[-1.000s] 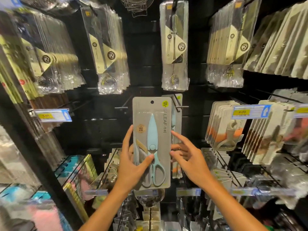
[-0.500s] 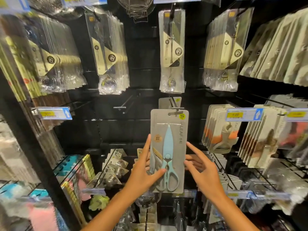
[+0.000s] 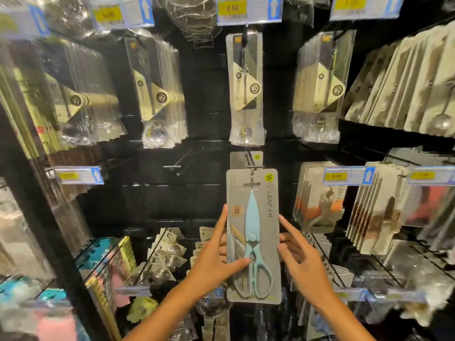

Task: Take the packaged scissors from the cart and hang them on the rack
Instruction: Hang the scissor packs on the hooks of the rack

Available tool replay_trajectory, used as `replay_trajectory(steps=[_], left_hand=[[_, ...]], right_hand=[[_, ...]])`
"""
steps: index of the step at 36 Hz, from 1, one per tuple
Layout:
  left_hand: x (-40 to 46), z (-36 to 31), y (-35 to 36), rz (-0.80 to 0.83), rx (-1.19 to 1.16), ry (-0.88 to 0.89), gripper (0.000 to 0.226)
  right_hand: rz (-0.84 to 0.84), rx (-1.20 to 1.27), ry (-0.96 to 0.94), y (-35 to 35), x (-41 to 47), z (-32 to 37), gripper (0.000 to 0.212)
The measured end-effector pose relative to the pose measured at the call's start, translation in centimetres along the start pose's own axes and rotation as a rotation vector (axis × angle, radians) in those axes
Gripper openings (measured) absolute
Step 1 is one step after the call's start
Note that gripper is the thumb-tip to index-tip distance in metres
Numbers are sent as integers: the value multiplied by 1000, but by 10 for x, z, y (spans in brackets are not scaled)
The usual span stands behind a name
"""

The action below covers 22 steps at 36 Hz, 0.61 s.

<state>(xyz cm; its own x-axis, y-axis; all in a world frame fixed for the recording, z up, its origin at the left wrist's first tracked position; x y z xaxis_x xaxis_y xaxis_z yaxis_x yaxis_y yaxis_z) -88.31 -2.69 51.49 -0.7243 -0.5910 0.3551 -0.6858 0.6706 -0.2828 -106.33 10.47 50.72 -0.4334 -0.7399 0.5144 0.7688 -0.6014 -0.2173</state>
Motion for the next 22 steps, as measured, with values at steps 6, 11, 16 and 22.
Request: replay_trajectory(steps=[6,11,16,22], left_hand=[[2,-2,-1,-12,-4,11,120],[8,-1,-2,17,-6,-13,121],[12,8,-2,14,-14,-42,117],[37,12,-7,10,69,-75,100]], right_hand=[[-21,40,6,2,1,-3,65],[-41,60,23,3,4,-8,59],[9,-3,54,7,8,-18,64],[109,-139,104,13,31,-36,71]])
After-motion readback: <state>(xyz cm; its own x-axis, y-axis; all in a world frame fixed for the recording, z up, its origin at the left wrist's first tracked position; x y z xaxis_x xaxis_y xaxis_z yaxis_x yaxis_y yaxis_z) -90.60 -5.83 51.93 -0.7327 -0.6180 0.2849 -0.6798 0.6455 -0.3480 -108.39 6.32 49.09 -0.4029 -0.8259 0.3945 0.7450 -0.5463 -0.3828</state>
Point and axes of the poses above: each hand's wrist, its own x-axis towards the middle knuckle, its own y-axis out of the palm, z = x × y, the point moved 3 cm from there along x, towards the middle knuckle
